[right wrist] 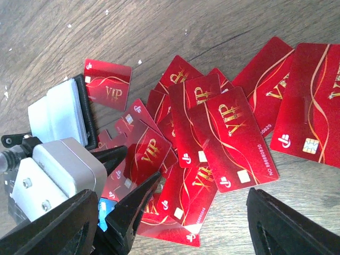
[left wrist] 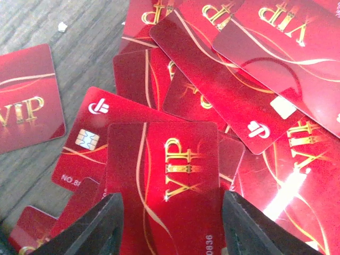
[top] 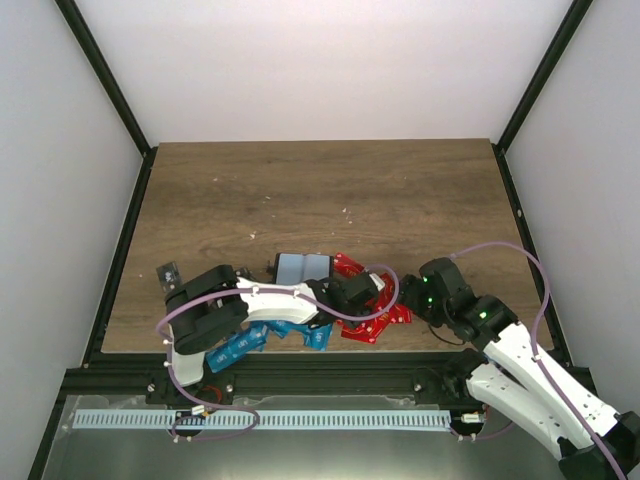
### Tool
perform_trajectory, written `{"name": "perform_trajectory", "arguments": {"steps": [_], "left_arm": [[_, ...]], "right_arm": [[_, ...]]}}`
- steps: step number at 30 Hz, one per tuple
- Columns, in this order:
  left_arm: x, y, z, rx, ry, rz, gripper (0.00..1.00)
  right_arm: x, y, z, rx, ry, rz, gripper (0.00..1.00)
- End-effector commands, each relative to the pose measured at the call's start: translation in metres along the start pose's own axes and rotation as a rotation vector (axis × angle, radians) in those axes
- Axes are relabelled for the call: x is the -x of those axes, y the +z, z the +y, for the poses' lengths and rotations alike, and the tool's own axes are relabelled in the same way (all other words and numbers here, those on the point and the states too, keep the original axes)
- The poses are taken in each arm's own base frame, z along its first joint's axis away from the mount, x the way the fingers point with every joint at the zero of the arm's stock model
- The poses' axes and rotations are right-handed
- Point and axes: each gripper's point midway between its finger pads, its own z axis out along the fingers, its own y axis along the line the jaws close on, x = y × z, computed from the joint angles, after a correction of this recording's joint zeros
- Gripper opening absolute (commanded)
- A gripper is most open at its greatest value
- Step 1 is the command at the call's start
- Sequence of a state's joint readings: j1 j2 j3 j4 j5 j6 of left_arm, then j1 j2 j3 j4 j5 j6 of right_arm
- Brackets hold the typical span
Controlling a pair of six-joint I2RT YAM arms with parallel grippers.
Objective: Put the credit cards into the card holder
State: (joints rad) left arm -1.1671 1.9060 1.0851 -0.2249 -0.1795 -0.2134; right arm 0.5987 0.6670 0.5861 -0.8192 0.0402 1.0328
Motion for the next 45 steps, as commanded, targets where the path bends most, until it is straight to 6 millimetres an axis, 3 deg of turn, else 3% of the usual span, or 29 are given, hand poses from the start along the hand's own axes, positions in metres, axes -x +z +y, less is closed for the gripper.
{"name": "perform_trajectory", "arguments": {"steps": [1,4,13,19,22,26,33,39,45], "left_arm": [[-0.121,0.023,0.006,-0.023,0.018,0.383,0.49],[-0.115,0.019,-0.001,-0.067,0.004,0.358,0.45],[-0.071,-0.017,-0.051,-0.369,-0.06,0.215,0.45],[-0.027,-0.053,-0.04,-0.344,-0.13,0.071,0.53],[-0.015,-0.068,-0.024,-0.305,-0.196,0.02,0.56],[-0.027,-0.069,0.009,-0.202,-0.29,0.03,0.58],[-0.049,-0.054,0.039,-0.151,-0.393,0.049,0.59],[-0.047,-0.046,0.03,-0.211,-0.38,0.052,0.59],[-0.054,-0.039,0.015,-0.291,-0.346,0.08,0.57]], "right_arm": [[-0.001,0.001,0.003,0.024,0.003,0.004,0.78],[-0.004,0.004,0.004,0.033,0.007,0.018,0.78],[-0.034,0.028,0.002,0.097,0.037,0.142,0.77],[-0.028,0.042,0.019,0.167,-0.012,0.116,0.76],[-0.017,0.052,0.033,0.189,-0.057,0.095,0.72],[-0.006,0.075,0.046,0.202,-0.115,0.105,0.62],[-0.002,0.112,0.062,0.158,-0.282,0.188,0.54],[-0.035,0.13,0.04,0.107,-0.316,0.355,0.48],[-0.083,0.122,0.029,0.078,-0.378,0.502,0.46]]}}
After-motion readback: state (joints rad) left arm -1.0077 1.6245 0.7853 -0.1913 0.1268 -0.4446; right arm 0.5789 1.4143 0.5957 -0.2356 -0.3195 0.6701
